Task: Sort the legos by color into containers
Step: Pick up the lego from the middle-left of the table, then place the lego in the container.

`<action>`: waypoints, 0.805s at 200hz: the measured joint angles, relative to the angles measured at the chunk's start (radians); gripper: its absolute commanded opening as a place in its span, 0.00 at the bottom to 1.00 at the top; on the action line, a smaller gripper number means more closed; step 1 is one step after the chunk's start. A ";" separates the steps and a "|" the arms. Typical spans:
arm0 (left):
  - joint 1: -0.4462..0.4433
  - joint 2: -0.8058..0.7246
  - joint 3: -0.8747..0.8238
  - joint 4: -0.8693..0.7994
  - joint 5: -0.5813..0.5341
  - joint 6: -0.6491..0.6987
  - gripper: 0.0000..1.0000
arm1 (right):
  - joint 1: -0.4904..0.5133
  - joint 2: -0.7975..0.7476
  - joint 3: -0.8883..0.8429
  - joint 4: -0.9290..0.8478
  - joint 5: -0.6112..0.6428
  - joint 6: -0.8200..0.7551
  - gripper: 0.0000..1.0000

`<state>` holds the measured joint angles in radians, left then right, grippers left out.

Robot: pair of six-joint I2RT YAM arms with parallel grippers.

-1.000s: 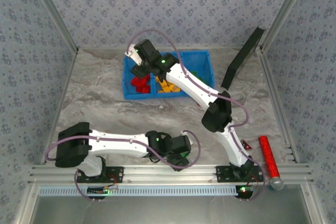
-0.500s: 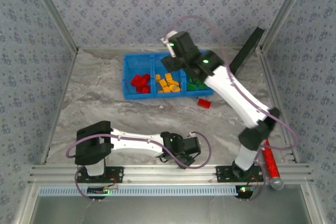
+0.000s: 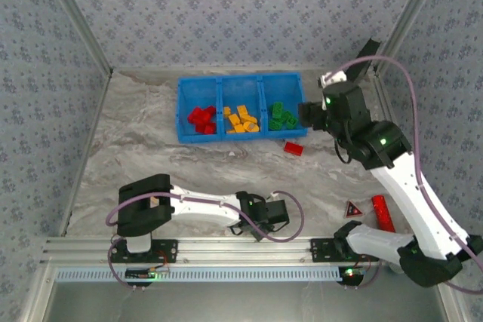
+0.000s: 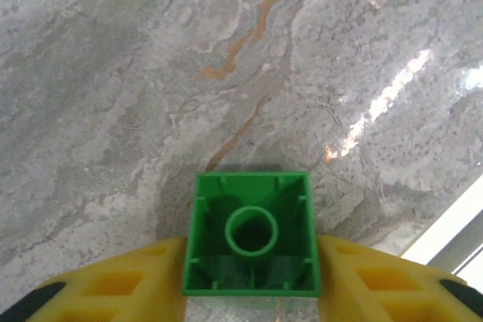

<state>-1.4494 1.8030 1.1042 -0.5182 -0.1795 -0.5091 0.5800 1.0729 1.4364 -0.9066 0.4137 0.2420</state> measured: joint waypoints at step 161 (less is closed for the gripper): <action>0.396 0.029 0.547 -0.126 0.003 0.156 0.26 | -0.258 -0.191 -0.685 0.158 -0.354 0.308 0.90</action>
<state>-1.0534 1.8320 1.6512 -0.6437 -0.1768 -0.3534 0.3218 0.8818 0.7513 -0.7483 0.0593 0.5499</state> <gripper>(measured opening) 0.330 0.900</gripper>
